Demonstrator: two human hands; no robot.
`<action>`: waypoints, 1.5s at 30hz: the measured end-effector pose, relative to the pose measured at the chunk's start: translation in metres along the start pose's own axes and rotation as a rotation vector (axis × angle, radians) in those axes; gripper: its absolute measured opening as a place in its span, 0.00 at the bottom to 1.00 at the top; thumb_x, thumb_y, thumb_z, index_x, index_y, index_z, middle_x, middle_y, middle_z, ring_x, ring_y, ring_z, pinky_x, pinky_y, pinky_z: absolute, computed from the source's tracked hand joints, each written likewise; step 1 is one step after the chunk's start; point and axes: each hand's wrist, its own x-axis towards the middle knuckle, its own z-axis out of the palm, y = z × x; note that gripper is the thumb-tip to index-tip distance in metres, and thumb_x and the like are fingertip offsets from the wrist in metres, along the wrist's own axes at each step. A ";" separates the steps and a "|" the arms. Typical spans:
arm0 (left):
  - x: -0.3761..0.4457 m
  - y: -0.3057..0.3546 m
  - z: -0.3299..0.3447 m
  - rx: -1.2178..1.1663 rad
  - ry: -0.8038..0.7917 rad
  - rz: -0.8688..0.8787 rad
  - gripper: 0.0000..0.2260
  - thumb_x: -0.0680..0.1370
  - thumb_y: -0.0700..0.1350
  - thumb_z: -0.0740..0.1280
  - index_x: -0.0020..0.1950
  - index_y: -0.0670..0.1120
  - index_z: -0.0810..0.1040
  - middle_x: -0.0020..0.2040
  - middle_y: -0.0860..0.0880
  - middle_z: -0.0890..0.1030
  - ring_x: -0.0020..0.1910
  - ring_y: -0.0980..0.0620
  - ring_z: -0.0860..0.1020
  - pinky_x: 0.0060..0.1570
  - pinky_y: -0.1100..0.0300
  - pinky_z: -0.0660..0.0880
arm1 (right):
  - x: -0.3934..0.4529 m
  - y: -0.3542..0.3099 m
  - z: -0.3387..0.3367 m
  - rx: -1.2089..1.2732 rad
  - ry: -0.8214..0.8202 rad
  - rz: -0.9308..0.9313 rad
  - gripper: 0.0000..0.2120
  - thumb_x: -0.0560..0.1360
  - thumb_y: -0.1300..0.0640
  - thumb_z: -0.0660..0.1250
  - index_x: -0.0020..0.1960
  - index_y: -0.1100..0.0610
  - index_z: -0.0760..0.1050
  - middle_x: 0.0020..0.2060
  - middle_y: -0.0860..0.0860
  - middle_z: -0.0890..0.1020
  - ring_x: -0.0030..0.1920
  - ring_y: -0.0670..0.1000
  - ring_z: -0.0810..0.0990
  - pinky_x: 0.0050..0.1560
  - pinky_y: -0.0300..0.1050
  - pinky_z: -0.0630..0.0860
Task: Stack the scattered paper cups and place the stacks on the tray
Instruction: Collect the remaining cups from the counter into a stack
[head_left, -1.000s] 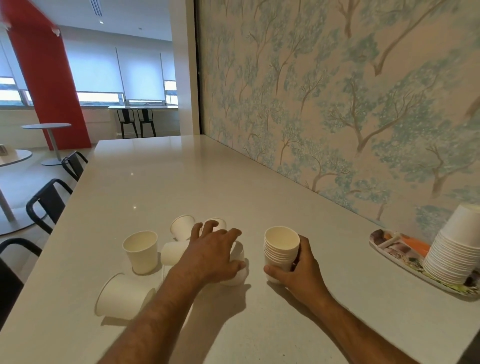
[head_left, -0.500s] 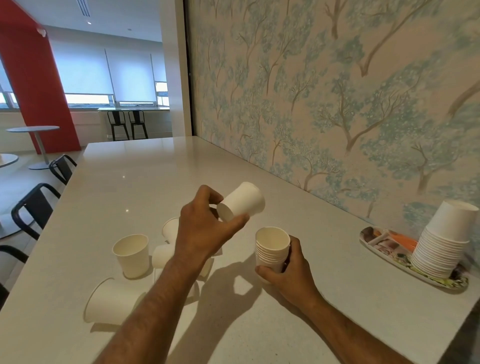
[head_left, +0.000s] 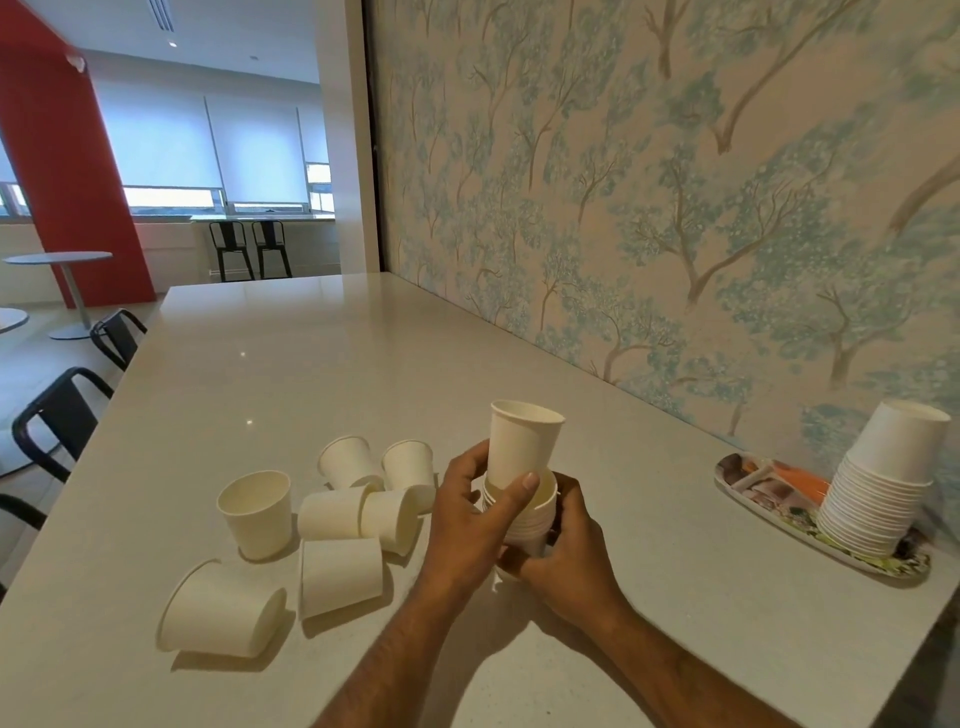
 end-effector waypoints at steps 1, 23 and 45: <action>-0.001 -0.002 0.000 -0.006 -0.005 -0.001 0.32 0.69 0.62 0.71 0.70 0.55 0.71 0.66 0.55 0.76 0.62 0.53 0.77 0.60 0.53 0.78 | 0.000 0.000 0.000 -0.004 0.005 0.003 0.39 0.64 0.53 0.82 0.66 0.38 0.62 0.53 0.31 0.75 0.50 0.40 0.79 0.39 0.26 0.75; 0.033 0.024 -0.081 1.491 -0.068 -0.080 0.20 0.69 0.54 0.76 0.57 0.49 0.79 0.47 0.52 0.79 0.42 0.52 0.80 0.46 0.55 0.80 | 0.007 0.010 -0.010 -0.100 0.015 -0.019 0.42 0.59 0.46 0.83 0.66 0.44 0.64 0.56 0.38 0.78 0.53 0.44 0.81 0.50 0.43 0.82; 0.052 0.088 -0.078 0.926 0.152 0.144 0.09 0.77 0.48 0.70 0.49 0.45 0.86 0.37 0.50 0.84 0.32 0.52 0.80 0.40 0.55 0.82 | 0.003 0.006 -0.009 -0.103 0.025 -0.028 0.38 0.56 0.43 0.81 0.60 0.37 0.65 0.53 0.37 0.79 0.50 0.37 0.80 0.45 0.37 0.81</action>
